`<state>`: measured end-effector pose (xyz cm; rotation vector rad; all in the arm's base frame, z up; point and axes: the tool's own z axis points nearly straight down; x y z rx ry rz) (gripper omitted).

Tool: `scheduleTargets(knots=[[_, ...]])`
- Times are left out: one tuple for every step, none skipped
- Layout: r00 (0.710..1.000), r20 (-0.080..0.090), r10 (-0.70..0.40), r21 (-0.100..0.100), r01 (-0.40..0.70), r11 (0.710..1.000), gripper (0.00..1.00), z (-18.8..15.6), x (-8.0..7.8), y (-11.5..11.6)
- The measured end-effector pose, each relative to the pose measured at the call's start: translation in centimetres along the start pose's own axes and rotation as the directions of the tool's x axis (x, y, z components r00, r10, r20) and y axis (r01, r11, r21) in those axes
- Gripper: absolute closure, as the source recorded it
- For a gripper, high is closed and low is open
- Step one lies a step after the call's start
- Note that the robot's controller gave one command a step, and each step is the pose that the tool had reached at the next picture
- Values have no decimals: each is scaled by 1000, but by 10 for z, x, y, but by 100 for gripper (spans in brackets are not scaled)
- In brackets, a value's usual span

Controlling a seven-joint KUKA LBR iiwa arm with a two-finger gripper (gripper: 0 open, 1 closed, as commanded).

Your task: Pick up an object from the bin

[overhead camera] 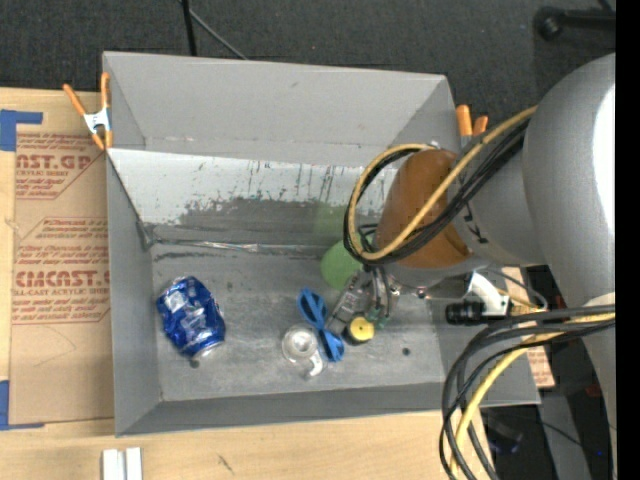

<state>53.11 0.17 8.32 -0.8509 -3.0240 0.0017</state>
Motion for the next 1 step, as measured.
scheduleTargets(knots=[[1000,0,0,0,0,1000,100,0,0,0]])
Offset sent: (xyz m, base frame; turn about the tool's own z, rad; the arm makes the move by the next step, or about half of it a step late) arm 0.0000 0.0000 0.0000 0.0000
